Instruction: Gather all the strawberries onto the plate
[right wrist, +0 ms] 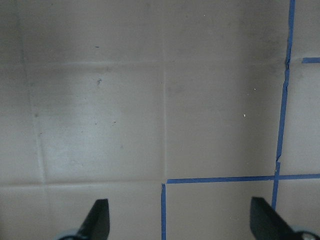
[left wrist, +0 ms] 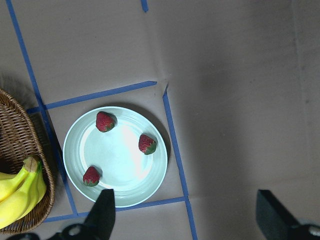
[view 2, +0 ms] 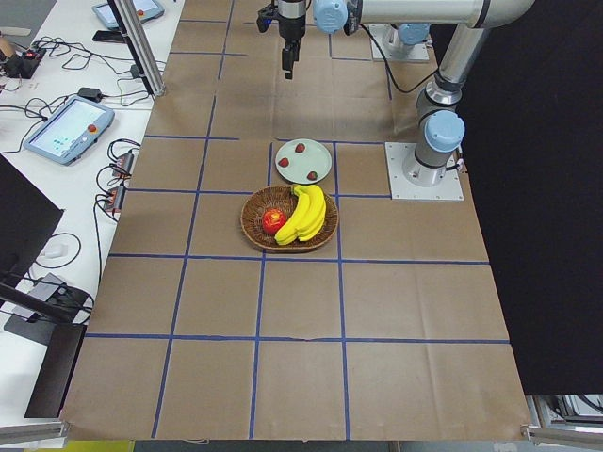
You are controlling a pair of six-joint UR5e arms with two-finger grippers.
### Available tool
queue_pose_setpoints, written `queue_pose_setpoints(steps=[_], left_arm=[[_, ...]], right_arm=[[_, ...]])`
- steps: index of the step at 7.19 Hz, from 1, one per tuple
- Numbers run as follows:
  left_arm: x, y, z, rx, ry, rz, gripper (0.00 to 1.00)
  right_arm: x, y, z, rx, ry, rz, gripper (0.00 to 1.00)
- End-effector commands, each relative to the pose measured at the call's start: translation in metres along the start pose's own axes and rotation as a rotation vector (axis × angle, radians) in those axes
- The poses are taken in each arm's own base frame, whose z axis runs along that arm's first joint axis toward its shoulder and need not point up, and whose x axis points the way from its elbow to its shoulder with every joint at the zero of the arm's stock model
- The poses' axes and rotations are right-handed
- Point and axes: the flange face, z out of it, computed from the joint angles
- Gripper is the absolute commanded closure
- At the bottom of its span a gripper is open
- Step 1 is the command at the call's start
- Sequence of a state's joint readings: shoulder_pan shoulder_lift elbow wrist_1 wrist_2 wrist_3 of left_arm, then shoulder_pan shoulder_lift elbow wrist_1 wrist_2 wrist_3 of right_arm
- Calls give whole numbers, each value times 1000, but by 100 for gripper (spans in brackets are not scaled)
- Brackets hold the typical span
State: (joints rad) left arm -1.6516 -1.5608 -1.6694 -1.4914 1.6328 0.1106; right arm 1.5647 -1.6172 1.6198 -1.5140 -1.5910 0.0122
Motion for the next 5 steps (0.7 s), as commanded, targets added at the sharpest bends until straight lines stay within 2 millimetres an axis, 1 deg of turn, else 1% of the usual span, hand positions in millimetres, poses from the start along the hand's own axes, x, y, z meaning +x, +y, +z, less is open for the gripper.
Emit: queue_pose_setpoints(steps=[1, 2, 4, 5], left_arm=[[-1, 0, -1, 1, 1, -14, 0], [-2, -6, -5, 10, 0, -14, 0], [-5, -7, -7, 22, -2, -19, 0], [-12, -9, -7, 23, -2, -35, 0]], right_arm=[[0, 0, 0, -1, 0, 0, 0], [0, 0, 0, 1, 0, 0, 0], [0, 0, 0, 1, 0, 0, 0], [0, 0, 0, 1, -2, 0, 0]])
